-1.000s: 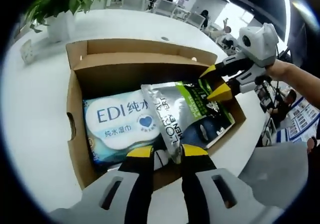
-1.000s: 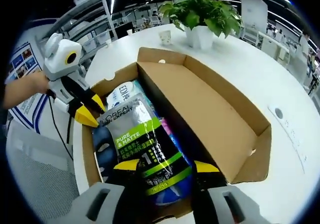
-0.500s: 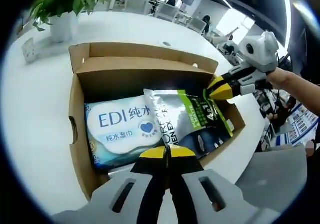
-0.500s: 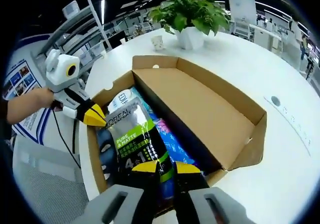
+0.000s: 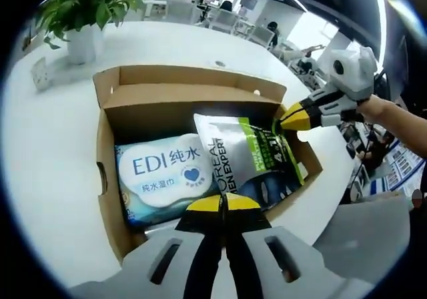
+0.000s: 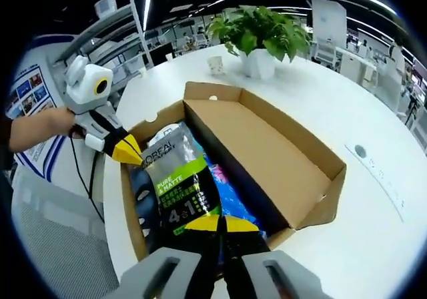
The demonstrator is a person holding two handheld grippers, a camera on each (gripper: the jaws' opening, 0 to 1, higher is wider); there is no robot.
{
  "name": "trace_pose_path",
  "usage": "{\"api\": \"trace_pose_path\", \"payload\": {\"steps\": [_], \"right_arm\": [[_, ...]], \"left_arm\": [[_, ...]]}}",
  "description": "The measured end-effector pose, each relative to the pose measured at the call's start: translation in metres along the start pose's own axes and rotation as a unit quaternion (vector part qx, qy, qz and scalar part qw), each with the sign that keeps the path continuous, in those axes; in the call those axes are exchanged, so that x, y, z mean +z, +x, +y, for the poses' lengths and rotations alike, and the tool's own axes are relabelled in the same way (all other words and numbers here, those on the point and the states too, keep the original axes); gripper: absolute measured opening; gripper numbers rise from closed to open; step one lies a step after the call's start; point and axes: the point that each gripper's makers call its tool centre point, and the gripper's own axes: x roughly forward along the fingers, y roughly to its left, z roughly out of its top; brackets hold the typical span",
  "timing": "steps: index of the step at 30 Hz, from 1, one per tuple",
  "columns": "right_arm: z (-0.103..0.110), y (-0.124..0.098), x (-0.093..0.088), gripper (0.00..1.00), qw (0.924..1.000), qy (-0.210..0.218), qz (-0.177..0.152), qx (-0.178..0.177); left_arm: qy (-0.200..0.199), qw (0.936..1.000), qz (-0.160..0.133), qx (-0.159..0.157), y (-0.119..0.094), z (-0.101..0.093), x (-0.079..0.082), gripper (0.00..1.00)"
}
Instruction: Operate the shoe box by opening the lid, removing the specified soft item, and placing it in the target area until the item is outside and the box remains undamaged.
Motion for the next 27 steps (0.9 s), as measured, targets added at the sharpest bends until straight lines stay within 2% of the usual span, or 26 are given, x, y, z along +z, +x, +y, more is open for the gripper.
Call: {"api": "trace_pose_path", "payload": {"steps": [1, 10, 27], "right_arm": [[0.000, -0.002, 0.002, 0.00, 1.0000, 0.003, -0.004, 0.000], [0.000, -0.018, 0.020, 0.00, 0.9993, 0.004, -0.037, -0.009], [-0.006, -0.045, 0.035, 0.00, 0.9977, 0.006, -0.064, -0.021]], "left_arm": [[-0.002, 0.9999, -0.010, 0.005, -0.001, 0.001, 0.005, 0.00], [0.002, 0.9996, -0.029, 0.007, -0.009, 0.000, 0.017, 0.00], [0.015, 0.9986, -0.051, -0.002, -0.023, -0.017, 0.045, 0.00]]}}
